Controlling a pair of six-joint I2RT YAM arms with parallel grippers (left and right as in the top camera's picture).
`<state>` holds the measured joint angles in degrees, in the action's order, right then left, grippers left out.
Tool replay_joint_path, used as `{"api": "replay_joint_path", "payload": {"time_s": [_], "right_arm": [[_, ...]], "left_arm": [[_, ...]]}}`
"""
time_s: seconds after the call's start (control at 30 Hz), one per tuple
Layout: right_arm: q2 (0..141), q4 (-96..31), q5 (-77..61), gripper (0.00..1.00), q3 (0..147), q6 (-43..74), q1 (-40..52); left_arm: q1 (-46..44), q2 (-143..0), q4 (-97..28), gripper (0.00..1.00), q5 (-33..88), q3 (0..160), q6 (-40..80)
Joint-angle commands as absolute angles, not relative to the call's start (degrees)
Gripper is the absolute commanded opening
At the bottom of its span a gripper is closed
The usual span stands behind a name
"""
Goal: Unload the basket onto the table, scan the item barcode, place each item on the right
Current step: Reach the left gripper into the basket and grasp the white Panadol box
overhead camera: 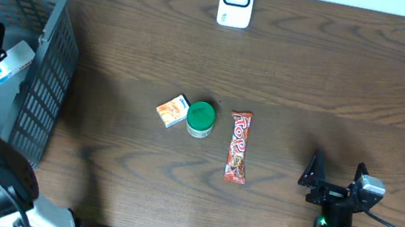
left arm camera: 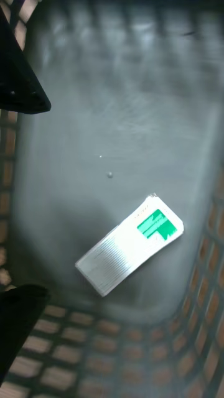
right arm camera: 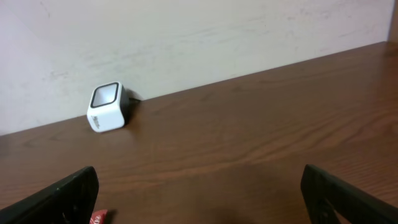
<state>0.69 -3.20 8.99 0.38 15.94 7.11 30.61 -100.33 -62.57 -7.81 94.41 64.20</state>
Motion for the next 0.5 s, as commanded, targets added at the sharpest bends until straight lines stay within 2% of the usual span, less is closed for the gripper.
{"api": "replay_joint_path", "payload": {"time_s": [0.0, 0.47], "right_arm": [[0.43, -3.4, 9.39, 0.99, 0.32, 16.27, 7.6], [0.43, -3.4, 9.39, 0.99, 0.32, 16.25, 7.6]], "left_arm": [[30.83, -104.25, -61.01, 0.86, -8.14, 94.17, 78.39], [30.79, -117.64, -44.88, 0.86, -8.12, 94.17, 82.65]]}}
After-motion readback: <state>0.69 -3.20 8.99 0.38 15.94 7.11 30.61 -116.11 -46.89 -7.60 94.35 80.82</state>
